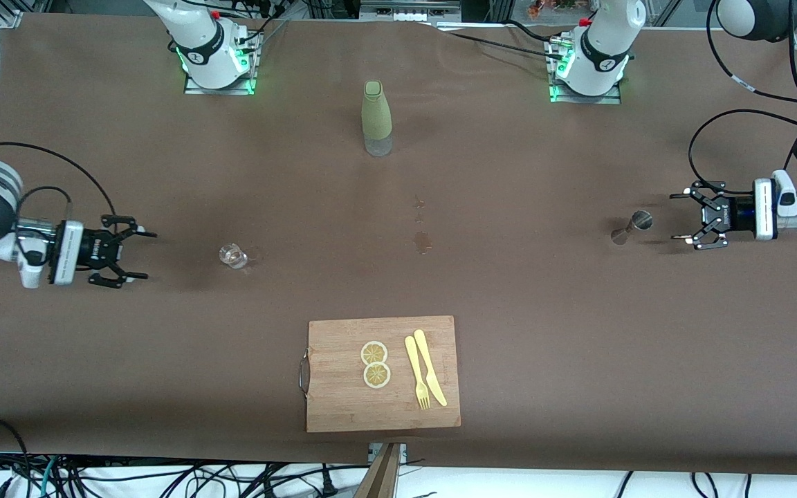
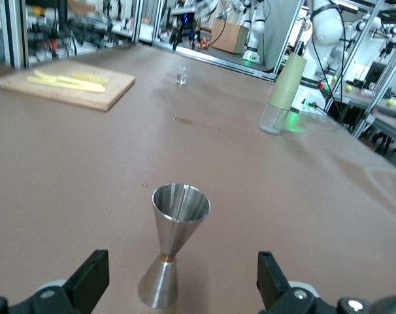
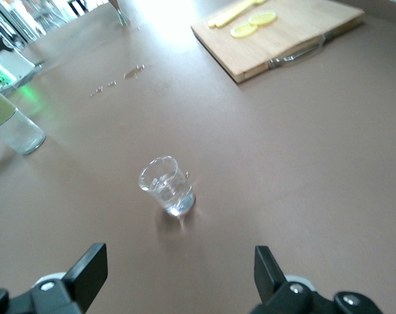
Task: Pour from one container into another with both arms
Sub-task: 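Lower the right gripper to the glass cup while the left gripper reaches the jigger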
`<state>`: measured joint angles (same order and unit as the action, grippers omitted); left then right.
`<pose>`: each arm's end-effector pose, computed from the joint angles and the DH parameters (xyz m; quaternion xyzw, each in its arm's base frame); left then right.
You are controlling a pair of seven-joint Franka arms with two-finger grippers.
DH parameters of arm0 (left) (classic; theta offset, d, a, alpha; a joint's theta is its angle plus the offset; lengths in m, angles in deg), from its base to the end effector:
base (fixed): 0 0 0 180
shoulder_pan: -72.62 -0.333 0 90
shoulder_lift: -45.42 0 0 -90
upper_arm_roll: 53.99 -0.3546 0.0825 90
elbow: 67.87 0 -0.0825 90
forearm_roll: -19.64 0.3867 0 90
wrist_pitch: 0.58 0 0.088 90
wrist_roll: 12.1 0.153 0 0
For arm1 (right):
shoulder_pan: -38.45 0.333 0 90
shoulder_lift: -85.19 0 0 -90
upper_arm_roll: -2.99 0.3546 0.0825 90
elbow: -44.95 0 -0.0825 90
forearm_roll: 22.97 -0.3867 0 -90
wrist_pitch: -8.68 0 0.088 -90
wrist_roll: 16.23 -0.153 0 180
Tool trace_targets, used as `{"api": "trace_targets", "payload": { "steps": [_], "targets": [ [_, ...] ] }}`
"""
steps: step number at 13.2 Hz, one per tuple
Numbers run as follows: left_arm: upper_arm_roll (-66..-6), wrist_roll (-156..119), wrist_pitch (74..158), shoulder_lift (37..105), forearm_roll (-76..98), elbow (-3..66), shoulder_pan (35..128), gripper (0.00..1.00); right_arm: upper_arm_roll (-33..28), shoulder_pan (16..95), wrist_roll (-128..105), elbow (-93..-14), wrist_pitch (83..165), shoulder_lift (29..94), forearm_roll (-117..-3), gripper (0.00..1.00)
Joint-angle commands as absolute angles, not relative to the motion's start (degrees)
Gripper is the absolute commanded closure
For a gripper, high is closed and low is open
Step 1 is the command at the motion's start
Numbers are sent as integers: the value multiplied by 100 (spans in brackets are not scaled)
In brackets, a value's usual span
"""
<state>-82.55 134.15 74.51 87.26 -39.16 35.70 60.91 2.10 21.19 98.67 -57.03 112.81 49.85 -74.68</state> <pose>0.5111 0.2200 0.1771 0.6327 -0.5316 0.3421 0.4473 0.6206 -0.0980 0.2018 -0.7407 -0.4982 -0.2378 0.3829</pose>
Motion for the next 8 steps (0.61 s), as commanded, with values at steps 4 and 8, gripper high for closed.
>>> {"api": "trace_targets", "payload": {
  "steps": [4, 8],
  "targets": [
    [-8265, 15416, 6992, 9665, -4803, 3496, 5882, 0, 430, 2271, 11549, -5674, 11196, 4249, -8519, 1],
    [-8081, 15779, 6903, 9947, -4900, 3496, 5865, 0, 440, 2333, 12157, -5647, 10809, 3923, -8519, 1]
  ]
}}
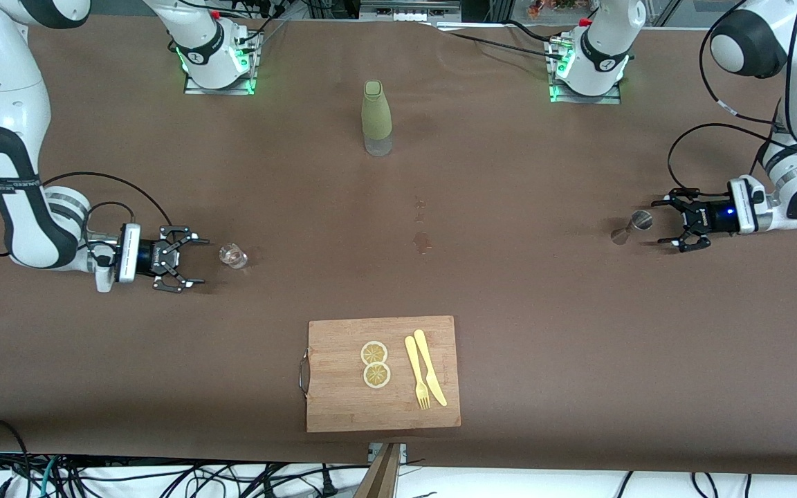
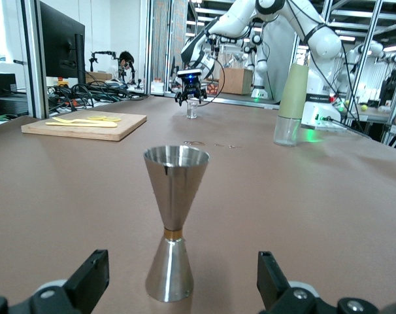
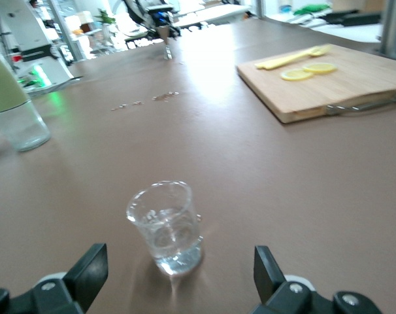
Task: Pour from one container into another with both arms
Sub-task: 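Close the right gripper on the glass cup while the left gripper grasps the jigger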
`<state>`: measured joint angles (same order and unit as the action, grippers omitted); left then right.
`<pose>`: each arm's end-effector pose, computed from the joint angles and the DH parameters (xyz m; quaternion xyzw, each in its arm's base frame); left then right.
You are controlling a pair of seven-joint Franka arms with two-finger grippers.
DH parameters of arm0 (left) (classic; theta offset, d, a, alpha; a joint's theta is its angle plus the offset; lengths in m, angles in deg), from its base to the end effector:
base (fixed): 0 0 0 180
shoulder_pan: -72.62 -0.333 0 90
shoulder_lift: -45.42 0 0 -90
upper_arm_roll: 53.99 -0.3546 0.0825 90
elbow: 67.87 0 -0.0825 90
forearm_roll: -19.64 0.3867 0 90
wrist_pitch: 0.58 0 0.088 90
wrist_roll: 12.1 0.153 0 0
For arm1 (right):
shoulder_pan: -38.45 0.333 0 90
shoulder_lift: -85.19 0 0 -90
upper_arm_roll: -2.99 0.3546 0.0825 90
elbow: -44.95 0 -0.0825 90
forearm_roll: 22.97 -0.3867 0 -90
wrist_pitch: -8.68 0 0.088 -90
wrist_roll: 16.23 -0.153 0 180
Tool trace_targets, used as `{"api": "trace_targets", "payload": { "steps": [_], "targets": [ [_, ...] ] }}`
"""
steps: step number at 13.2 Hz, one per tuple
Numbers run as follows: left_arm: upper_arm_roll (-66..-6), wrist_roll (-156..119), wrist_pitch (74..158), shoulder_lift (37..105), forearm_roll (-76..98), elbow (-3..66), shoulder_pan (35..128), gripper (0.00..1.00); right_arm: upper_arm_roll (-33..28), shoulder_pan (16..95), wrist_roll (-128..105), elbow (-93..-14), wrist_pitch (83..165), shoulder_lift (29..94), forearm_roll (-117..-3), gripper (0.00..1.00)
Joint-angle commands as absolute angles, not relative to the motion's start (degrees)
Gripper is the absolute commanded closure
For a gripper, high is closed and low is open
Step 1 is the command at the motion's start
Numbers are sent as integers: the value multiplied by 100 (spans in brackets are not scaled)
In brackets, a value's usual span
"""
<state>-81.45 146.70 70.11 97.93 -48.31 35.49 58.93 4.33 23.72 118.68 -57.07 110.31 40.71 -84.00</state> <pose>0.4948 0.2083 0.0933 0.5869 -0.5051 0.4356 0.4589 0.6119 -0.0274 0.1204 -0.6349 -0.5521 -0.3220 0.4340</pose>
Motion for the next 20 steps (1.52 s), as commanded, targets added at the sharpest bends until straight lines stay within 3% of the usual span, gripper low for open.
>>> {"api": "trace_targets", "payload": {
  "steps": [1, 15, 16, 18, 20],
  "targets": [
    [-8028, 15840, 6895, 9974, -4900, 3496, 5865, 0, 448, 2359, 12245, -5647, 10721, 3853, -8528, 1],
    [-7676, 16139, 6833, 10176, -5199, 3531, 5873, 4, 519, 2755, 12483, -5559, 10773, 3413, -9073, 2],
    [-7684, 16139, 6833, 10176, -5199, 3522, 5873, 5, 527, 2755, 12492, -5559, 10782, 3413, -9073, 9],
    [-7684, 16148, 6833, 10176, -5190, 3514, 5882, 21, 527, 2764, 12492, -5498, 10773, 3413, -9073, 41],
    [-7685, 16139, 6824, 10167, -5182, 3496, 5873, 28, 519, 2755, 12483, -5463, 10782, 3378, -9064, 73]
  ]
}}
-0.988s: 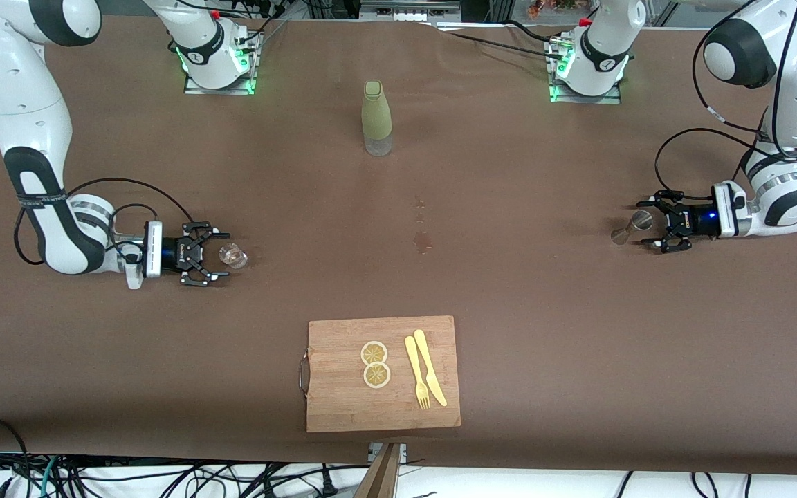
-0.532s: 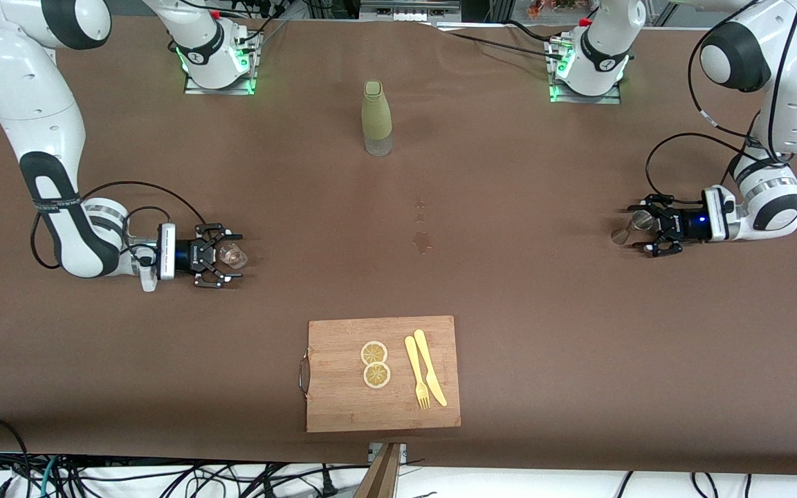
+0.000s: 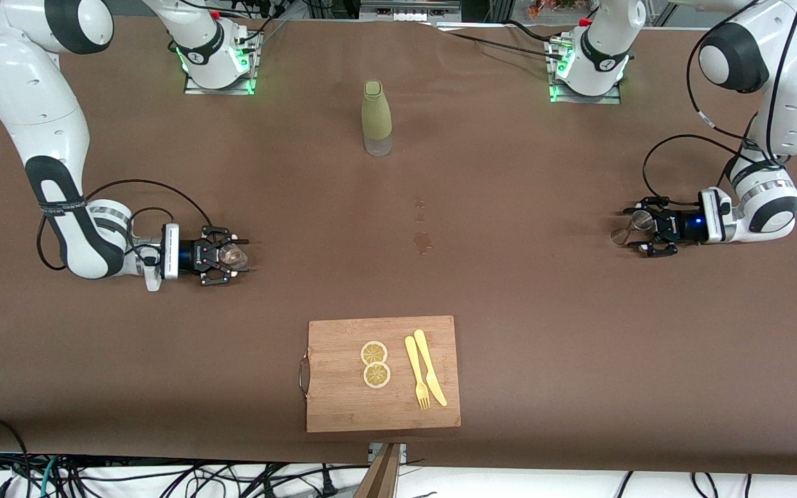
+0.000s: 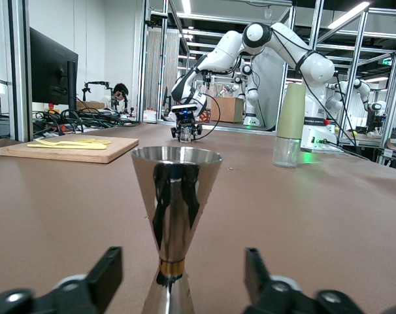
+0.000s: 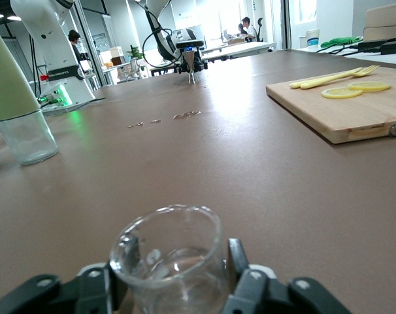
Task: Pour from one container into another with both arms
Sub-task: 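Close the right gripper on the glass cup while the left gripper grasps the jigger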
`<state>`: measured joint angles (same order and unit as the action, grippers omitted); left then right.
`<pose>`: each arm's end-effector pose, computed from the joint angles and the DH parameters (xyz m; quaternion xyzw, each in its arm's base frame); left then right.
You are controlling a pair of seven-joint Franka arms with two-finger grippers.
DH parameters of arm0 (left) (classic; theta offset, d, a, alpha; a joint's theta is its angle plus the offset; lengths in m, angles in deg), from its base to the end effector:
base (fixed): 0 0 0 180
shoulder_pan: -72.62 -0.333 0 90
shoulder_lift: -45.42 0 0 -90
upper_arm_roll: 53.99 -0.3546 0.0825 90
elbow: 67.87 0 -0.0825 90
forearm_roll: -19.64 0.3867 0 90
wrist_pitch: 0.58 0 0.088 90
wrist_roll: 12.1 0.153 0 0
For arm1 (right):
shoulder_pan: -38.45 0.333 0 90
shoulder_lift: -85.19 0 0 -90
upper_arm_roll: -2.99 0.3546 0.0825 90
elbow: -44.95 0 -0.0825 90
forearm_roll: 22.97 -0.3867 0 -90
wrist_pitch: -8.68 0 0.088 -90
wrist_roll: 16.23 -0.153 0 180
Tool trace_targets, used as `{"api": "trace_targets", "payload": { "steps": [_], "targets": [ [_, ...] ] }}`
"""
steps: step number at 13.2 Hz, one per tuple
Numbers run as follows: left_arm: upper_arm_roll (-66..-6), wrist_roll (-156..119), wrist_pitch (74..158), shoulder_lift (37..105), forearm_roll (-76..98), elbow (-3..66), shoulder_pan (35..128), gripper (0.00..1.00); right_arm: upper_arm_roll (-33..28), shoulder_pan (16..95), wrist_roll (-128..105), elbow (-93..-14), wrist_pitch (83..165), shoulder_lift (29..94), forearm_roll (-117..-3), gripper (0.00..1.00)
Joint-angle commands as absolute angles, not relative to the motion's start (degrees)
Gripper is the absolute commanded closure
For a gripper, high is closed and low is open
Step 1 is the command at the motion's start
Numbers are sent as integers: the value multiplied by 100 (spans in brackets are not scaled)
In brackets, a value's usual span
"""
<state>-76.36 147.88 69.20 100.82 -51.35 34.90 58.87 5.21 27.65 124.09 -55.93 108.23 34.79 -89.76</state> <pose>0.5082 0.1614 0.0686 0.5531 -0.4919 0.4638 0.4868 0.6047 0.0349 0.0759 -0.5943 -0.5472 -0.3474 0.4761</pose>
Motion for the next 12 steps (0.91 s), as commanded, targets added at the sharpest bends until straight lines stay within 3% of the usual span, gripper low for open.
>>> {"api": "trace_targets", "payload": {
  "steps": [1, 2, 5, 10, 12],
  "targets": [
    [-7685, 16139, 6824, 10167, -5182, 3496, 5873, 28, 519, 2746, 12483, -5402, 10773, 3317, -9073, 85],
    [-7685, 16139, 6824, 10167, -5182, 3496, 5873, 28, 519, 2746, 12483, -5305, 10730, 3281, -9073, 93],
    [-7702, 16139, 6789, 10167, -5155, 3487, 5873, 33, 527, 2764, 12431, -5234, 10650, 3281, -9073, 95],
    [-7711, 16113, 6798, 10176, -5155, 3487, 5873, 100, 808, 2772, 12229, -4883, 10317, 3298, -9073, 100],
    [-7702, 16017, 6824, 10167, -5155, 3470, 5908, 100, 983, 2772, 12036, -4725, 10193, 3325, -9064, 100]
  ]
}}
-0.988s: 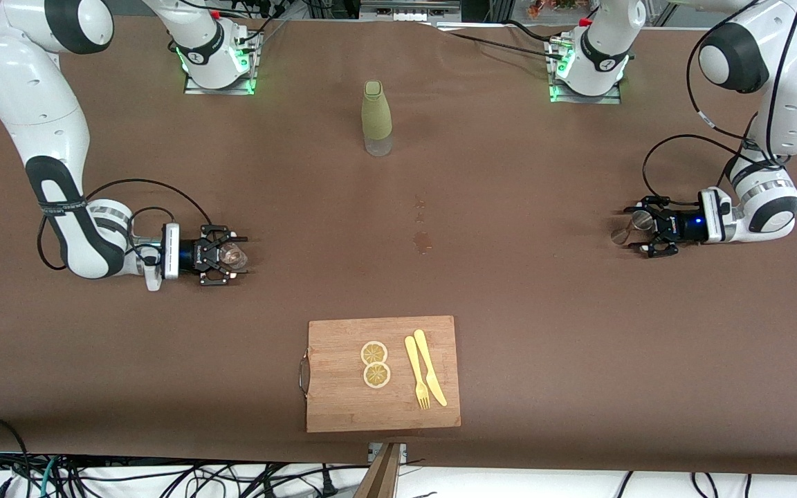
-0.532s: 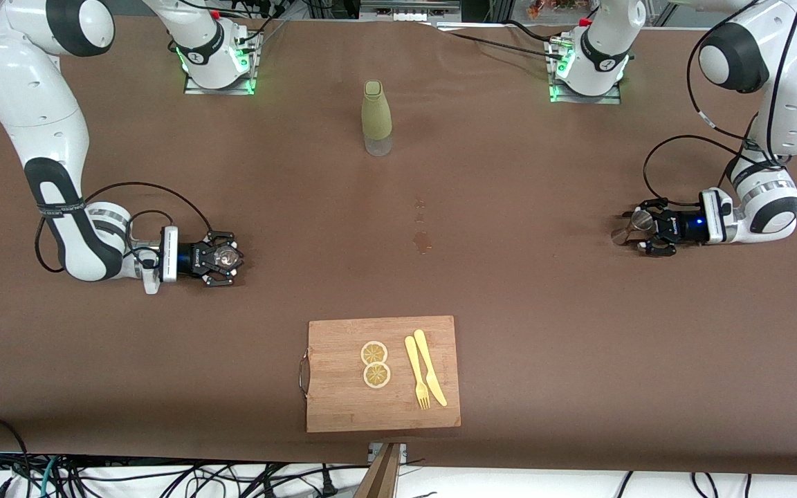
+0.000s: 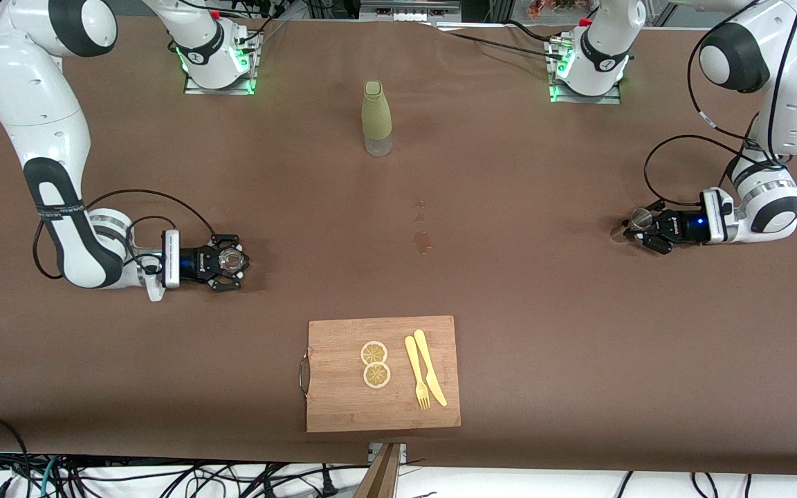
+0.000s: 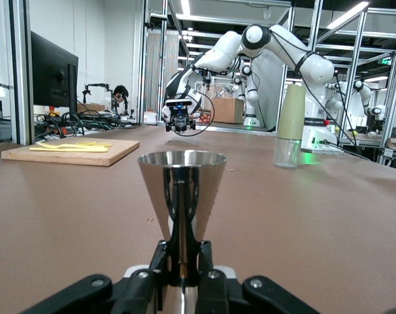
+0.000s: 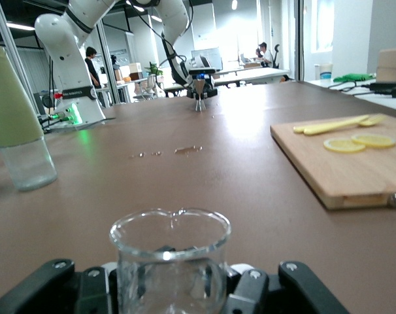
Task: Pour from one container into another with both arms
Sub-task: 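Lift the glass cup with the right gripper while the left gripper brings the jigger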
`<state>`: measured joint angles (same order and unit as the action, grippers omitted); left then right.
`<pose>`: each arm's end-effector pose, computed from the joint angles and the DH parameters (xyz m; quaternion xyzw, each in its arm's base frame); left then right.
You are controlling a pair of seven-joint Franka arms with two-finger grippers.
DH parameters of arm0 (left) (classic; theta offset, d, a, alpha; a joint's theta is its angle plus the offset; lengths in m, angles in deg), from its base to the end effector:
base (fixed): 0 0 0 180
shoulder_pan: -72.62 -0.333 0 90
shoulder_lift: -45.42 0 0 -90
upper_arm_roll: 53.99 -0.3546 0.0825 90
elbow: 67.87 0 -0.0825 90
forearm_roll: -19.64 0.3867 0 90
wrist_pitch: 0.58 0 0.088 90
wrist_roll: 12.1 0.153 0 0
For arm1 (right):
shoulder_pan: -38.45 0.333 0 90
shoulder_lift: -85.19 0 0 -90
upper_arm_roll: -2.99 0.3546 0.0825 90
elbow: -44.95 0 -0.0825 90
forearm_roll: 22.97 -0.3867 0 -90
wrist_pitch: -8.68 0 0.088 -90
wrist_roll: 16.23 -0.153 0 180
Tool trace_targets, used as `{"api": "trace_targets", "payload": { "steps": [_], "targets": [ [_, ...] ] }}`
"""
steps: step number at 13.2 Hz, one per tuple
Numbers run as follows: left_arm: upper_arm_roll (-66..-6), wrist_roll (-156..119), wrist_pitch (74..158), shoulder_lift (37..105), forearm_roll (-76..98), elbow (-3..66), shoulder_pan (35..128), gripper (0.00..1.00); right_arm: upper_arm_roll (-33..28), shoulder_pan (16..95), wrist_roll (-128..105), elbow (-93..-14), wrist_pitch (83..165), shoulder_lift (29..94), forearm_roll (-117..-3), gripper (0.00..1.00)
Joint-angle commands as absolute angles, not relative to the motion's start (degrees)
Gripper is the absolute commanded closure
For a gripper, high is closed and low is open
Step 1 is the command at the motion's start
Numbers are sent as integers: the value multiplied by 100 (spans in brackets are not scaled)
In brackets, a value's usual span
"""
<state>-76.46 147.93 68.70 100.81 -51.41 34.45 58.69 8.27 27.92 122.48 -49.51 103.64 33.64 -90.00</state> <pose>0.5101 0.1639 0.0715 0.5504 -0.4929 0.4670 0.4858 0.6375 0.0700 0.1106 -0.5451 -0.5606 -0.3731 0.4994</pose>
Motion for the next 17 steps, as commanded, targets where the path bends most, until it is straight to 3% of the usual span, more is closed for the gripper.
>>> {"api": "trace_targets", "payload": {
  "steps": [1, 6, 17],
  "targets": [
    [-7676, 15903, 6842, 10167, -5164, 3452, 5943, 100, 1106, 2772, 11974, -4637, 10193, 3333, -9073, 100],
    [-7089, 15367, 7192, 9896, -5427, 3443, 6198, 100, 1450, 3035, 11263, -4076, 10325, 3395, -9064, 100],
    [-4988, 14487, 9916, 9508, -7140, 3522, 7437, 100, 1468, 4520, 9330, -3986, 12134, 4405, -9012, 100]
  ]
}}
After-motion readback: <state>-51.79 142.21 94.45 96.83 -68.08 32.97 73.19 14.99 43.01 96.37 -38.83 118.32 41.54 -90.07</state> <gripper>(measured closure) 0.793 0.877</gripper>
